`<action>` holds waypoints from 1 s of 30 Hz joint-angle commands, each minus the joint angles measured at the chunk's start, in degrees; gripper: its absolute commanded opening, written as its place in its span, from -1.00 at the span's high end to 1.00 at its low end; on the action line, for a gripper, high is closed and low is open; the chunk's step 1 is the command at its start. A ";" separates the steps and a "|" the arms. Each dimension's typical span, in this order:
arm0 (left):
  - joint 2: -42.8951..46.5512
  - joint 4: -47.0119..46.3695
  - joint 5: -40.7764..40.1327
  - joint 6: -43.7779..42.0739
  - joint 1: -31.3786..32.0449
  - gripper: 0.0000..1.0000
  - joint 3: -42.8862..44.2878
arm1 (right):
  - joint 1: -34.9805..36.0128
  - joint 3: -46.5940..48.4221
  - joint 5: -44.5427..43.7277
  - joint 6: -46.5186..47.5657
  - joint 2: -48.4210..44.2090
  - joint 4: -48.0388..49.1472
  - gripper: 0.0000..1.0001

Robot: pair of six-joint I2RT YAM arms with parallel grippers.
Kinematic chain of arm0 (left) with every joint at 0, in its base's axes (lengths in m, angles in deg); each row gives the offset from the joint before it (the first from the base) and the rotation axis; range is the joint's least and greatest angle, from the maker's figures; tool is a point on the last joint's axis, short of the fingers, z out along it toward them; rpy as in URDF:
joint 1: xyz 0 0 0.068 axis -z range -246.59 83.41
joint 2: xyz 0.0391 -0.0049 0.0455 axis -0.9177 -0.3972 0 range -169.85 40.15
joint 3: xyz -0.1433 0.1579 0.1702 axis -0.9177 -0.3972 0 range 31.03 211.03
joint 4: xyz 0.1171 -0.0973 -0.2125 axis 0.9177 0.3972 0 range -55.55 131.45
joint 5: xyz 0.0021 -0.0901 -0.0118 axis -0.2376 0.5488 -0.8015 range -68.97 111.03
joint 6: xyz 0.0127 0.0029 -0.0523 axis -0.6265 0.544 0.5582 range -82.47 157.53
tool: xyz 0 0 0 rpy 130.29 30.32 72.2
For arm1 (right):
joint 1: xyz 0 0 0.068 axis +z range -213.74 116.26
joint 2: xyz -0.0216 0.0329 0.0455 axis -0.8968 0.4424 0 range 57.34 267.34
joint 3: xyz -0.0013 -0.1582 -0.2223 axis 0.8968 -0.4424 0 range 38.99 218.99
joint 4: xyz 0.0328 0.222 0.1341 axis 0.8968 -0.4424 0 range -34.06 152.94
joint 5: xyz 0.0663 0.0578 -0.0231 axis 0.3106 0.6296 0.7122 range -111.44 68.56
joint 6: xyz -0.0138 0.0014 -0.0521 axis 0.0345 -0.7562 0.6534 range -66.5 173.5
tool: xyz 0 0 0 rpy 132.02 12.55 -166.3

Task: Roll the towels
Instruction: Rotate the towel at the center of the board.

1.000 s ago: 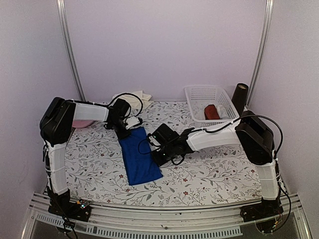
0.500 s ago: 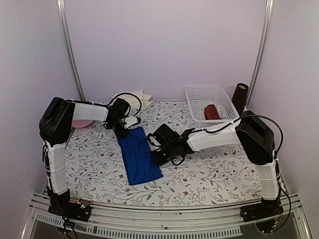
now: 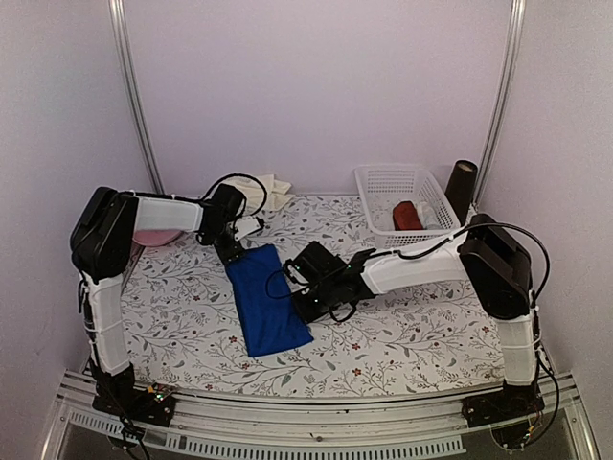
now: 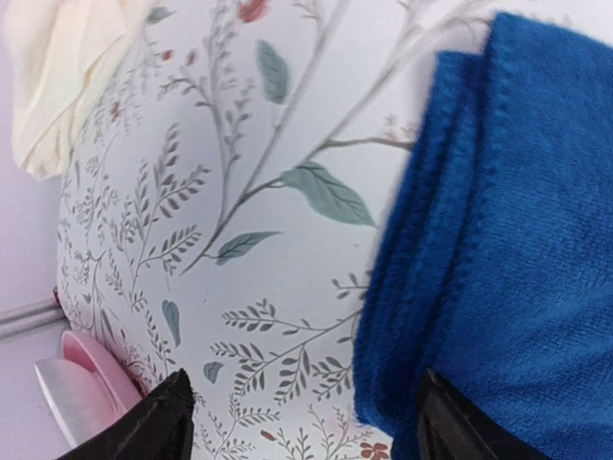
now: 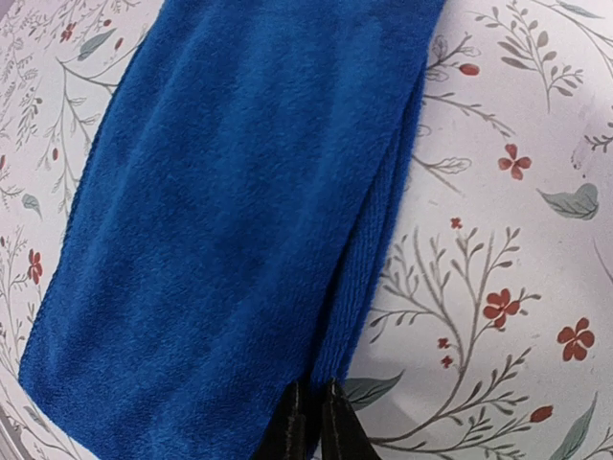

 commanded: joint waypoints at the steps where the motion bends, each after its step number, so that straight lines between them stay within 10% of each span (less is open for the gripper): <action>1: 4.82 -3.57 -2.35 -0.19 -1.44 -0.86 -1.43 | 2.36 -0.43 -0.63 -1.16 -3.90 -2.42 0.83; 8: 9.43 -4.95 0.40 1.21 -3.86 -0.95 -2.11 | 0.66 3.57 -9.21 0.39 -6.59 -2.87 0.40; 17: 24.69 -5.40 21.10 2.89 -9.83 -0.95 -12.67 | -2.76 22.09 -6.55 5.46 5.09 -1.58 0.53; 30: 44.67 -10.09 29.11 1.78 -13.51 -0.94 -35.52 | -5.03 42.21 -4.06 4.04 26.87 3.93 0.54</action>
